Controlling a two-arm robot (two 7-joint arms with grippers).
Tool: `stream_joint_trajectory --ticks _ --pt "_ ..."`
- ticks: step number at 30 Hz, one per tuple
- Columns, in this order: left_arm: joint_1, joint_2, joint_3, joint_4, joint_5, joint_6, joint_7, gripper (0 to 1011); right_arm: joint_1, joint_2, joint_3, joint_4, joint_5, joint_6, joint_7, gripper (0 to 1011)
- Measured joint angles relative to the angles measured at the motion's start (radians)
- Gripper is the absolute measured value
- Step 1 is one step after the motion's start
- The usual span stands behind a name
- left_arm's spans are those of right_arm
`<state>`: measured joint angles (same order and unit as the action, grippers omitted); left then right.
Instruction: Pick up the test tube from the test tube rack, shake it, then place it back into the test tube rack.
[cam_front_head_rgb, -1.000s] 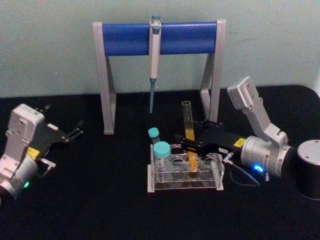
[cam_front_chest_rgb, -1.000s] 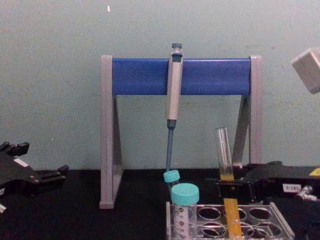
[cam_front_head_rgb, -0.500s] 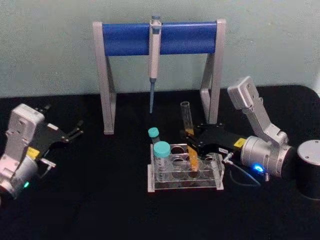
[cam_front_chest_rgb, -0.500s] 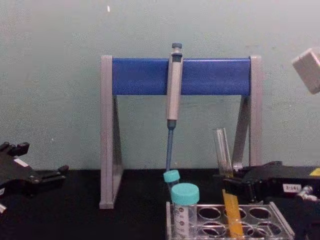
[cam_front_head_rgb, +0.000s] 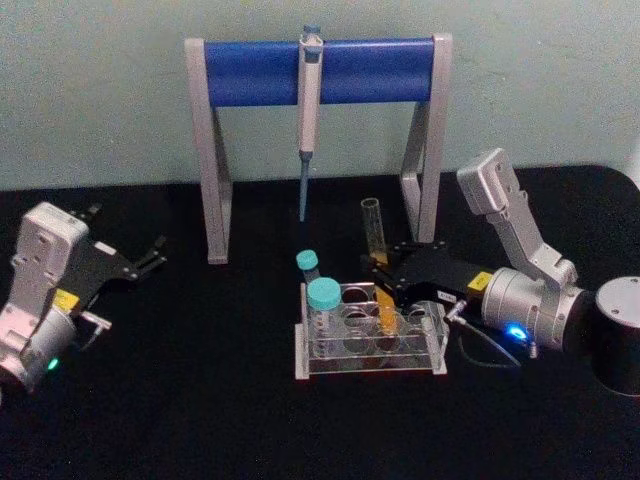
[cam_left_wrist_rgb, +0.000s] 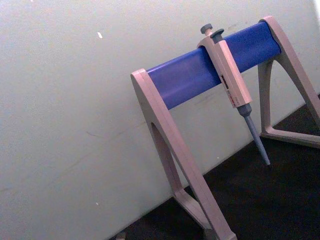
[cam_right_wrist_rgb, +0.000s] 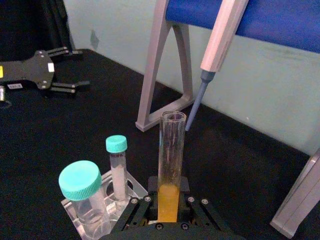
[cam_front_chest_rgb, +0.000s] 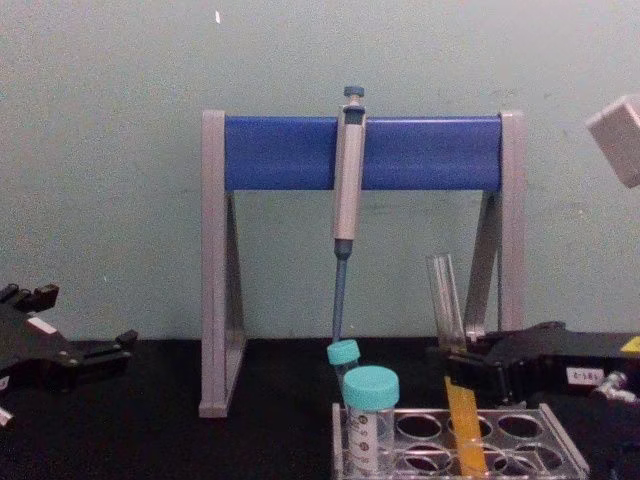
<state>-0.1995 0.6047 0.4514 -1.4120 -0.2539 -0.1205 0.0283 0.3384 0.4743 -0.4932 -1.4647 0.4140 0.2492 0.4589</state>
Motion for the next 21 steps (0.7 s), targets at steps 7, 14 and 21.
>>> stream_joint_trajectory --ticks 7,14,21 --pt "0.0 0.0 0.0 0.0 0.0 0.0 0.0 1001 -0.027 -0.004 0.019 -0.011 0.004 -0.046 -0.005 229" --pt "0.0 0.0 0.0 0.0 0.0 0.0 0.0 1001 -0.071 -0.004 0.048 -0.034 0.015 -0.1 -0.015 229" --pt "0.0 0.0 0.0 0.0 0.0 0.0 0.0 1001 -0.108 -0.008 0.076 -0.053 0.03 -0.154 -0.016 229"
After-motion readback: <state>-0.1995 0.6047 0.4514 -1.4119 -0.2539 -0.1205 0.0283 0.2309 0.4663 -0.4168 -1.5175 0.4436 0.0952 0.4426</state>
